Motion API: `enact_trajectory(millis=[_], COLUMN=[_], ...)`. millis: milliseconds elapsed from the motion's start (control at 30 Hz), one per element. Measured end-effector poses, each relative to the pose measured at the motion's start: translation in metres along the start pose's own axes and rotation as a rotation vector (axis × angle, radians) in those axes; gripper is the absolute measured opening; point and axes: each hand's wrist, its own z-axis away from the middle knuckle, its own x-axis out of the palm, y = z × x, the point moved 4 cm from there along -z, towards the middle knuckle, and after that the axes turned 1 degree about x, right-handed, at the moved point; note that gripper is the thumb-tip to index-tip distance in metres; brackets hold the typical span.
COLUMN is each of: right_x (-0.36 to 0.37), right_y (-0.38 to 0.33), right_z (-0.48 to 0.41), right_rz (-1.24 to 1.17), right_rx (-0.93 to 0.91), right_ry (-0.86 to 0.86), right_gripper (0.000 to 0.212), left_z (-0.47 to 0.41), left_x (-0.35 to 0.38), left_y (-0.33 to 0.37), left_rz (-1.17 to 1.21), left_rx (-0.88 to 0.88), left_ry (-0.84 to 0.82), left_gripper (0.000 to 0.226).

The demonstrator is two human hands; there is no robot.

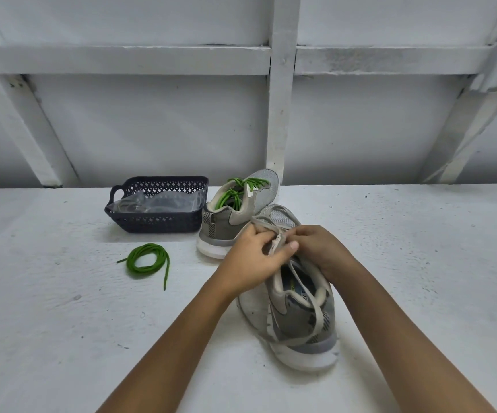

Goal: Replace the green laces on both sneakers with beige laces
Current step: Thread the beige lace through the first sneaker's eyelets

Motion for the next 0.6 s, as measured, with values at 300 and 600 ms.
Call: enact_trajectory(millis=[300, 600], right_x=[-0.018, -0.045], right_y=[0.004, -0.025], right_z=[0.010, 0.033], right_rz=[-0.104, -0.442], right_rx=[-0.135, -0.103], right_ry=[0.341, 0.039], right_gripper=[0.017, 0.025], left_z=[0.011, 0.017], left_x=[0.019, 0.017], left_y=[0.002, 0.002], left_rz=[0.054, 0.077], left_rx=[-0.146, -0.159], left_ry=[0.203, 0.260], left_gripper=[0.034, 0.040])
